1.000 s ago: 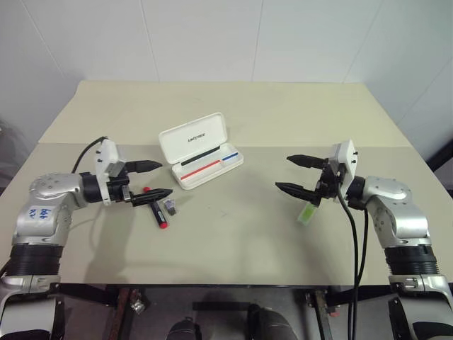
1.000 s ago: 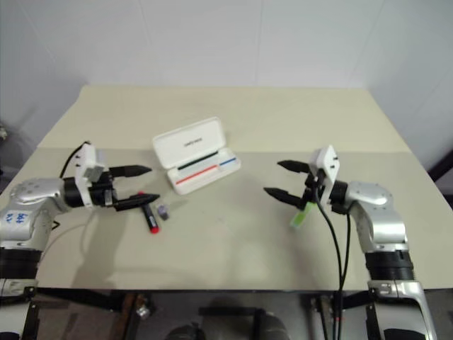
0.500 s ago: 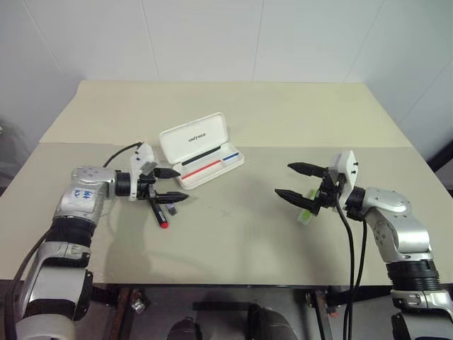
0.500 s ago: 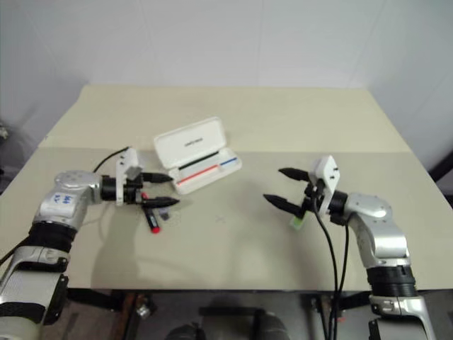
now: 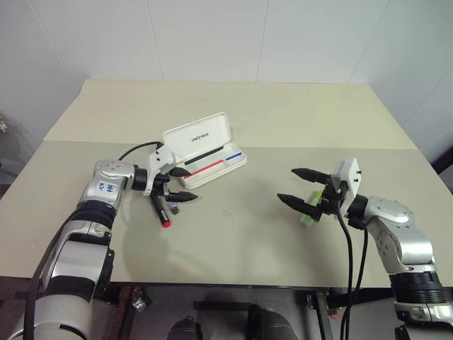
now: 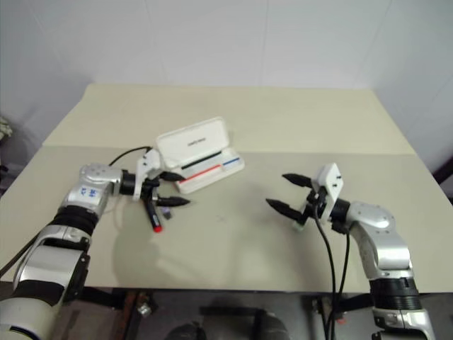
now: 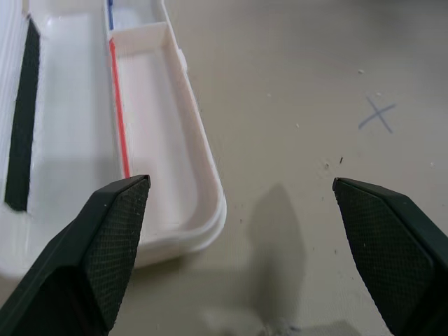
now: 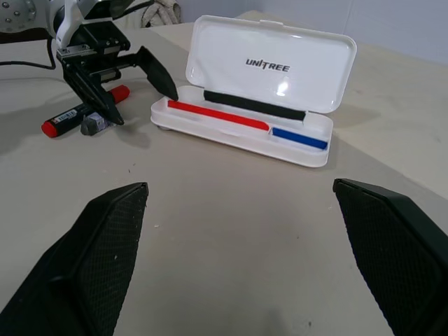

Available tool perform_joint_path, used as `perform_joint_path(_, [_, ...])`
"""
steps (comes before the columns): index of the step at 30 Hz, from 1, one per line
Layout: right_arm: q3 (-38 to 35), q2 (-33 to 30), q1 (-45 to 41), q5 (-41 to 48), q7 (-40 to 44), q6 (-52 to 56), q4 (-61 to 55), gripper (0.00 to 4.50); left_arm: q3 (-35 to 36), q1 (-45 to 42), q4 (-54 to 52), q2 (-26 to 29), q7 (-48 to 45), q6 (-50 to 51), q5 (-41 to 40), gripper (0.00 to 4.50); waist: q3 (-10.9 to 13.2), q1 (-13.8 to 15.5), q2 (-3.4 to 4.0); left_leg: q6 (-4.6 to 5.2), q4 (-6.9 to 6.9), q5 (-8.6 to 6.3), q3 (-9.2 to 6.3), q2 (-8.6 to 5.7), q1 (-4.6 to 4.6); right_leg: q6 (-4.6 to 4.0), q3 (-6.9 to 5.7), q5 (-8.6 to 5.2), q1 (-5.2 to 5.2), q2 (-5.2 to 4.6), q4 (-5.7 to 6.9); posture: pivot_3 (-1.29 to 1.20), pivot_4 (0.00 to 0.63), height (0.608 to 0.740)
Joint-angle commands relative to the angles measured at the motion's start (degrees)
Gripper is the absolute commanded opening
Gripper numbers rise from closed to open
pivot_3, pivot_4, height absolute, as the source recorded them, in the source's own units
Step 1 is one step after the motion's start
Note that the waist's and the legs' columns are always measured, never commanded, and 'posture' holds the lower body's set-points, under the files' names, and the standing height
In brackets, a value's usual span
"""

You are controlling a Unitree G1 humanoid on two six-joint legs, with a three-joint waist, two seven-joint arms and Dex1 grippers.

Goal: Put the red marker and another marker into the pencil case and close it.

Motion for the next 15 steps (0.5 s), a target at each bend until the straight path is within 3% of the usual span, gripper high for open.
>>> perform_joint_path(1, [-1.45,0.01,0.03,1.16,-0.50,-1.08,-2.09,4.50,0.62,-2.16,-0.29,-0.24,-1.67,-1.73,0.13,4.45,0.00,0.00,0.00,0.00,0.00,0.00,0.00,0.00,0.00,0.00,0.00,0.00,0.00,0.00,0.00,0.00,0.150,0.740])
perform_joint_path(6, [-1.73,-0.21,0.27,1.34,-0.48,-1.01,-2.15,4.50,0.27,-2.65,-1.63,-1.00,-2.86,-1.47,0.44,4.45,0.00,-0.07,0.00,0.00,0.00,0.00,0.00,0.00,0.01,0.00,0.00,0.00,0.00,0.00,0.01,0.00,0.150,0.740])
perform_joint_path(15, [-1.42,-0.13,-0.04,0.94,-0.70,-1.17,-2.13,4.50,-0.58,-4.89,6.23,-3.55,-1.36,-4.32,4.12,4.45,0.00,-0.02,-0.01,0.01,0.01,0.00,0.00,0.00,0.00,0.01,0.01,0.00,0.00,0.00,0.01,0.00,0.150,0.740])
